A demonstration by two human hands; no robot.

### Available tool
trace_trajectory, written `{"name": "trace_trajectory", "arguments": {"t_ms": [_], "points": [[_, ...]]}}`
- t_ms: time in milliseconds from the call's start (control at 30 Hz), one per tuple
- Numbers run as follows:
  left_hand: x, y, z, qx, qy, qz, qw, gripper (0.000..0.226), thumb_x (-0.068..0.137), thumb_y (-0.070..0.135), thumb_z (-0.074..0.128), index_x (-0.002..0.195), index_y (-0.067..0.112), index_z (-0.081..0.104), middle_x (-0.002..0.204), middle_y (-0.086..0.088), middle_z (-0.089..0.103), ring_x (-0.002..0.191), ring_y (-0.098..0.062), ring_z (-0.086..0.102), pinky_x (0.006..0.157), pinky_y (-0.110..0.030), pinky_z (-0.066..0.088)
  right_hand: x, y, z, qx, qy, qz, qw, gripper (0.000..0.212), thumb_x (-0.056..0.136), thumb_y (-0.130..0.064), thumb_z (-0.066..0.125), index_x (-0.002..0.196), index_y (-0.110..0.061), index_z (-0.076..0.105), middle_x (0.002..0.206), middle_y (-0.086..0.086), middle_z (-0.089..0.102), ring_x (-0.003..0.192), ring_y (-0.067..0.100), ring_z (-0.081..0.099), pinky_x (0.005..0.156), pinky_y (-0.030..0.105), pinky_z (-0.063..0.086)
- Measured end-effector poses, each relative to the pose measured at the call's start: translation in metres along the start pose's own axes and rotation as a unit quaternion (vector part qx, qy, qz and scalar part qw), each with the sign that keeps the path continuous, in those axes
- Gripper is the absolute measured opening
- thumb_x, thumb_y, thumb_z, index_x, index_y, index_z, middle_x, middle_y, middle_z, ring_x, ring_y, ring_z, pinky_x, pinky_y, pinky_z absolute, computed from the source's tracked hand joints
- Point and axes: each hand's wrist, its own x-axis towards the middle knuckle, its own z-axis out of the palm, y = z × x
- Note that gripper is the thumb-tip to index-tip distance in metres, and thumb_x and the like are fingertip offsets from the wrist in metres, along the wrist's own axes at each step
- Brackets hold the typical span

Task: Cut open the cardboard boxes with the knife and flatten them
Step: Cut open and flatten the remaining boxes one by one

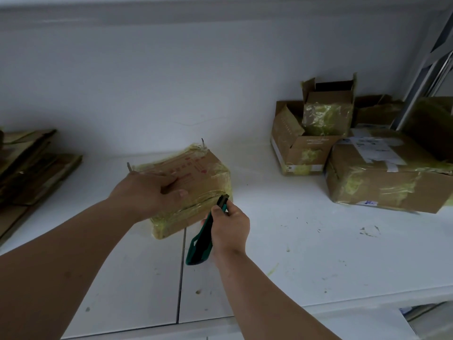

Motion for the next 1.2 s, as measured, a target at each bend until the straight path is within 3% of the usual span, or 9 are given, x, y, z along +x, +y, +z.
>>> {"name": "trace_trajectory", "arguments": {"t_ms": [200, 300, 467, 533, 633, 767, 867, 1067, 1200], "points": [[0.000, 0.001, 0.001, 0.006, -0.001, 0.007, 1.000, 0.071, 0.086, 0.078, 0.030, 0.147, 0.043, 0.036, 0.154, 0.015, 0.035, 0.143, -0.013, 0.031, 0.112, -0.031, 0.029, -0.005, 0.002, 0.007, -0.006, 0.008, -0.001, 1.000, 0.017, 0.093, -0.017, 0.057, 0.102, -0.010, 0.070, 0.088, 0.008, 0.072, 0.083, 0.028, 0.071, 0.079, 0.044, 0.061], [0.000, 0.000, 0.001, 0.002, -0.006, 0.005, 1.000, 0.076, 0.082, 0.083, 0.026, 0.147, 0.044, 0.036, 0.154, 0.016, 0.035, 0.143, -0.013, 0.031, 0.112, -0.031, 0.032, -0.012, 0.001, 0.009, -0.025, -0.003, -0.013, 1.000, 0.014, 0.091, -0.014, 0.056, 0.081, -0.017, 0.067, 0.078, 0.007, 0.070, 0.077, 0.029, 0.071, 0.072, 0.046, 0.061], [-0.003, 0.001, 0.000, 0.002, 0.003, 0.009, 1.000, 0.091, 0.071, 0.089, 0.018, 0.146, 0.042, 0.038, 0.153, 0.015, 0.038, 0.142, -0.013, 0.033, 0.109, -0.029, 0.035, -0.041, 0.010, 0.032, -0.092, -0.138, -0.019, 0.986, 0.014, 0.075, -0.021, 0.052, 0.075, -0.016, 0.064, 0.071, 0.012, 0.069, 0.075, 0.036, 0.070, 0.069, 0.054, 0.059], [-0.008, 0.000, -0.003, -0.016, 0.006, 0.014, 1.000, 0.087, 0.074, 0.086, 0.025, 0.146, 0.040, 0.040, 0.153, 0.014, 0.038, 0.143, -0.012, 0.032, 0.111, -0.029, 0.031, -0.042, 0.011, 0.032, -0.080, -0.153, -0.011, 0.985, 0.014, 0.082, -0.016, 0.056, 0.073, -0.013, 0.066, 0.069, 0.012, 0.068, 0.068, 0.032, 0.070, 0.068, 0.046, 0.061], [-0.018, -0.015, -0.013, -0.087, -0.030, 0.019, 0.996, 0.066, 0.090, 0.061, 0.053, 0.148, 0.038, 0.036, 0.157, 0.014, 0.030, 0.145, -0.014, 0.026, 0.114, -0.029, 0.022, -0.032, 0.004, 0.015, -0.070, -0.172, 0.010, 0.982, 0.015, 0.090, -0.004, 0.059, 0.079, -0.009, 0.068, 0.065, 0.008, 0.065, 0.053, 0.019, 0.065, 0.054, 0.030, 0.053], [-0.030, -0.041, -0.020, -0.176, -0.101, 0.033, 0.979, 0.078, 0.082, 0.017, 0.074, 0.145, 0.043, 0.036, 0.145, 0.029, 0.028, 0.138, -0.008, 0.034, 0.115, -0.028, 0.028, -0.021, -0.010, 0.005, -0.030, -0.161, 0.018, 0.986, 0.013, 0.093, 0.001, 0.059, 0.100, -0.005, 0.068, 0.066, 0.012, 0.062, 0.051, 0.022, 0.059, 0.052, 0.029, 0.050], [-0.028, -0.043, -0.012, -0.125, -0.017, 0.068, 0.990, 0.057, 0.089, 0.031, 0.069, 0.140, 0.042, 0.046, 0.147, 0.027, 0.032, 0.131, -0.002, 0.038, 0.103, -0.016, 0.027, -0.016, -0.017, 0.005, -0.024, -0.156, 0.031, 0.987, 0.018, 0.094, 0.002, 0.058, 0.110, -0.003, 0.065, 0.067, 0.014, 0.061, 0.049, 0.022, 0.056, 0.049, 0.027, 0.048], [-0.023, -0.040, 0.005, -0.048, 0.062, 0.058, 0.995, 0.048, 0.089, 0.058, 0.057, 0.135, 0.049, 0.051, 0.146, 0.022, 0.043, 0.131, -0.005, 0.042, 0.109, -0.036, 0.034, -0.019, -0.020, -0.003, -0.030, -0.180, 0.046, 0.982, 0.023, 0.097, -0.001, 0.055, 0.119, -0.002, 0.064, 0.070, 0.015, 0.060, 0.046, 0.017, 0.054, 0.044, 0.020, 0.046], [-0.023, -0.036, 0.008, -0.048, 0.079, 0.050, 0.994, 0.047, 0.091, 0.055, 0.054, 0.137, 0.045, 0.050, 0.147, 0.019, 0.043, 0.133, -0.007, 0.042, 0.105, -0.030, 0.035, -0.028, -0.013, -0.004, -0.035, -0.190, 0.035, 0.980, 0.021, 0.095, 0.001, 0.055, 0.112, -0.003, 0.068, 0.066, 0.014, 0.059, 0.048, 0.019, 0.056, 0.048, 0.025, 0.048]]}}
